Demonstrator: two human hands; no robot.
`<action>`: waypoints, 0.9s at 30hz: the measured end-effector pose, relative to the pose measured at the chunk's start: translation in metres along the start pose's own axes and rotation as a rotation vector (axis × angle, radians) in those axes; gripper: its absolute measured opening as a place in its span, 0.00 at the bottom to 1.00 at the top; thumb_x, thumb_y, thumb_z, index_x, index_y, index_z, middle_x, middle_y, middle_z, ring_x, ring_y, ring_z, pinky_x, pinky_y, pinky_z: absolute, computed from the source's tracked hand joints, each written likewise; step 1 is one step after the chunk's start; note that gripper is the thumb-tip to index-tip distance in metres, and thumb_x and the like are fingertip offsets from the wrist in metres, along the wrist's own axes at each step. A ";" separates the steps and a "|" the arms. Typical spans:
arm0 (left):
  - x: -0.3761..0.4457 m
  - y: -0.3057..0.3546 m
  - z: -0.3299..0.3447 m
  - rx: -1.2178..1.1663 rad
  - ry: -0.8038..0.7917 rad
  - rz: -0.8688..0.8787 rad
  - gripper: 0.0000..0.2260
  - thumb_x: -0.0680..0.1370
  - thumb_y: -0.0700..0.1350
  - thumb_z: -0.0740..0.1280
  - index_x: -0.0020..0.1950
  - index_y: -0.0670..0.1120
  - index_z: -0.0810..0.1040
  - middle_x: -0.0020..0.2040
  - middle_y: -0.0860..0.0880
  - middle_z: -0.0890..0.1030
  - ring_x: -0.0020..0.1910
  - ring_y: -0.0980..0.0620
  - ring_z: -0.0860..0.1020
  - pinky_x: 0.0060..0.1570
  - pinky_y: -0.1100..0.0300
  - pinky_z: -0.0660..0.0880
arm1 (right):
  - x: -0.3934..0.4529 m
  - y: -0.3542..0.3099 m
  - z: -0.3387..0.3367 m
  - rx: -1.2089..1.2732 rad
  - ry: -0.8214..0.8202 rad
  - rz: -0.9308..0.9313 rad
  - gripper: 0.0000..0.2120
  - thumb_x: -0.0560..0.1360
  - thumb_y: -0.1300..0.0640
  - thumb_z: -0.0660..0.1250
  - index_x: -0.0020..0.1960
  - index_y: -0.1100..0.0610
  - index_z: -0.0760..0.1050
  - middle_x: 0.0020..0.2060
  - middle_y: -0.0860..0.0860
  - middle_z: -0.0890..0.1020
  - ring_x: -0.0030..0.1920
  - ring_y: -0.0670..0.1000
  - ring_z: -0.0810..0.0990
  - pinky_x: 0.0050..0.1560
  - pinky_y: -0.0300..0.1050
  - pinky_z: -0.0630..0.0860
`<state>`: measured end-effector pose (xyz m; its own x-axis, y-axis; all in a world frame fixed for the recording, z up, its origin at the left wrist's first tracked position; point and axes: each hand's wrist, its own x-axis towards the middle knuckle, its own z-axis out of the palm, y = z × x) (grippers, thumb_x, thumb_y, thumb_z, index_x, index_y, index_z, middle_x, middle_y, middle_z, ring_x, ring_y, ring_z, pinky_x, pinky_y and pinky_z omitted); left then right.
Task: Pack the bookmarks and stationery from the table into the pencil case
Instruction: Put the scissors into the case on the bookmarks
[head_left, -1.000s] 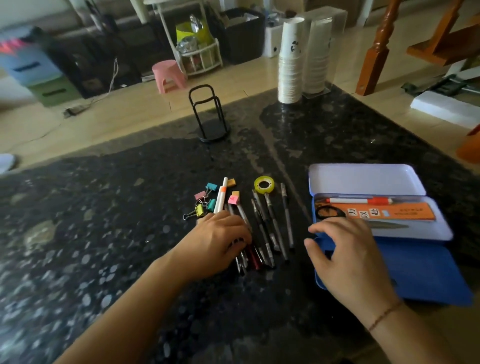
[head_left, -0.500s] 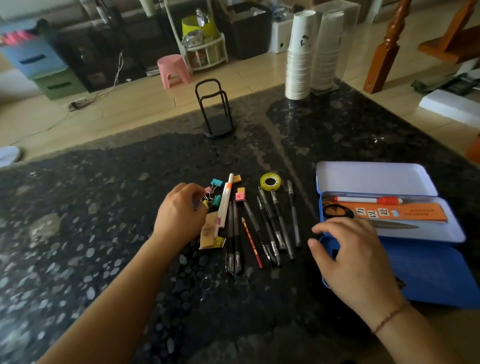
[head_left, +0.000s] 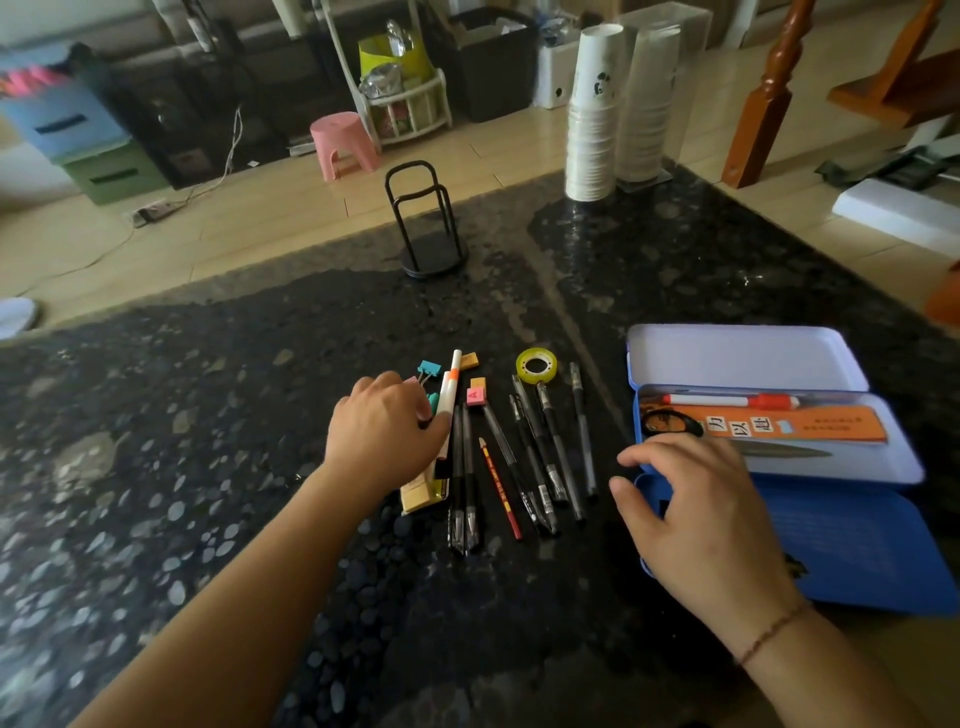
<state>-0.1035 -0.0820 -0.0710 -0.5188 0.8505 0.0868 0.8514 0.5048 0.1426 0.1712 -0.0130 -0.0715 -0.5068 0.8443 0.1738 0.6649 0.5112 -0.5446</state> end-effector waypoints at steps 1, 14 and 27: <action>0.002 0.005 0.001 0.073 -0.020 -0.023 0.15 0.74 0.62 0.63 0.41 0.52 0.78 0.42 0.54 0.75 0.46 0.54 0.72 0.44 0.57 0.69 | 0.000 0.000 0.000 0.002 0.002 0.001 0.13 0.72 0.50 0.70 0.54 0.52 0.80 0.51 0.48 0.80 0.58 0.50 0.72 0.51 0.41 0.70; 0.027 0.029 -0.013 0.185 -0.427 -0.222 0.13 0.77 0.57 0.62 0.42 0.49 0.72 0.39 0.50 0.77 0.37 0.53 0.77 0.42 0.55 0.78 | -0.001 0.009 -0.007 0.042 0.046 0.001 0.12 0.72 0.48 0.67 0.54 0.50 0.79 0.51 0.45 0.79 0.57 0.46 0.71 0.48 0.35 0.67; -0.012 0.162 -0.040 -0.034 0.017 0.513 0.03 0.79 0.46 0.60 0.52 0.51 0.68 0.38 0.54 0.73 0.31 0.51 0.73 0.27 0.56 0.72 | 0.010 0.040 -0.046 0.620 0.220 0.171 0.16 0.72 0.39 0.64 0.56 0.45 0.75 0.42 0.39 0.81 0.45 0.36 0.79 0.41 0.27 0.73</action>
<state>0.0377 -0.0158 -0.0096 -0.0365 0.9847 0.1702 0.9939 0.0180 0.1093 0.2182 0.0231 -0.0535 -0.2556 0.9516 0.1704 0.2547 0.2363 -0.9377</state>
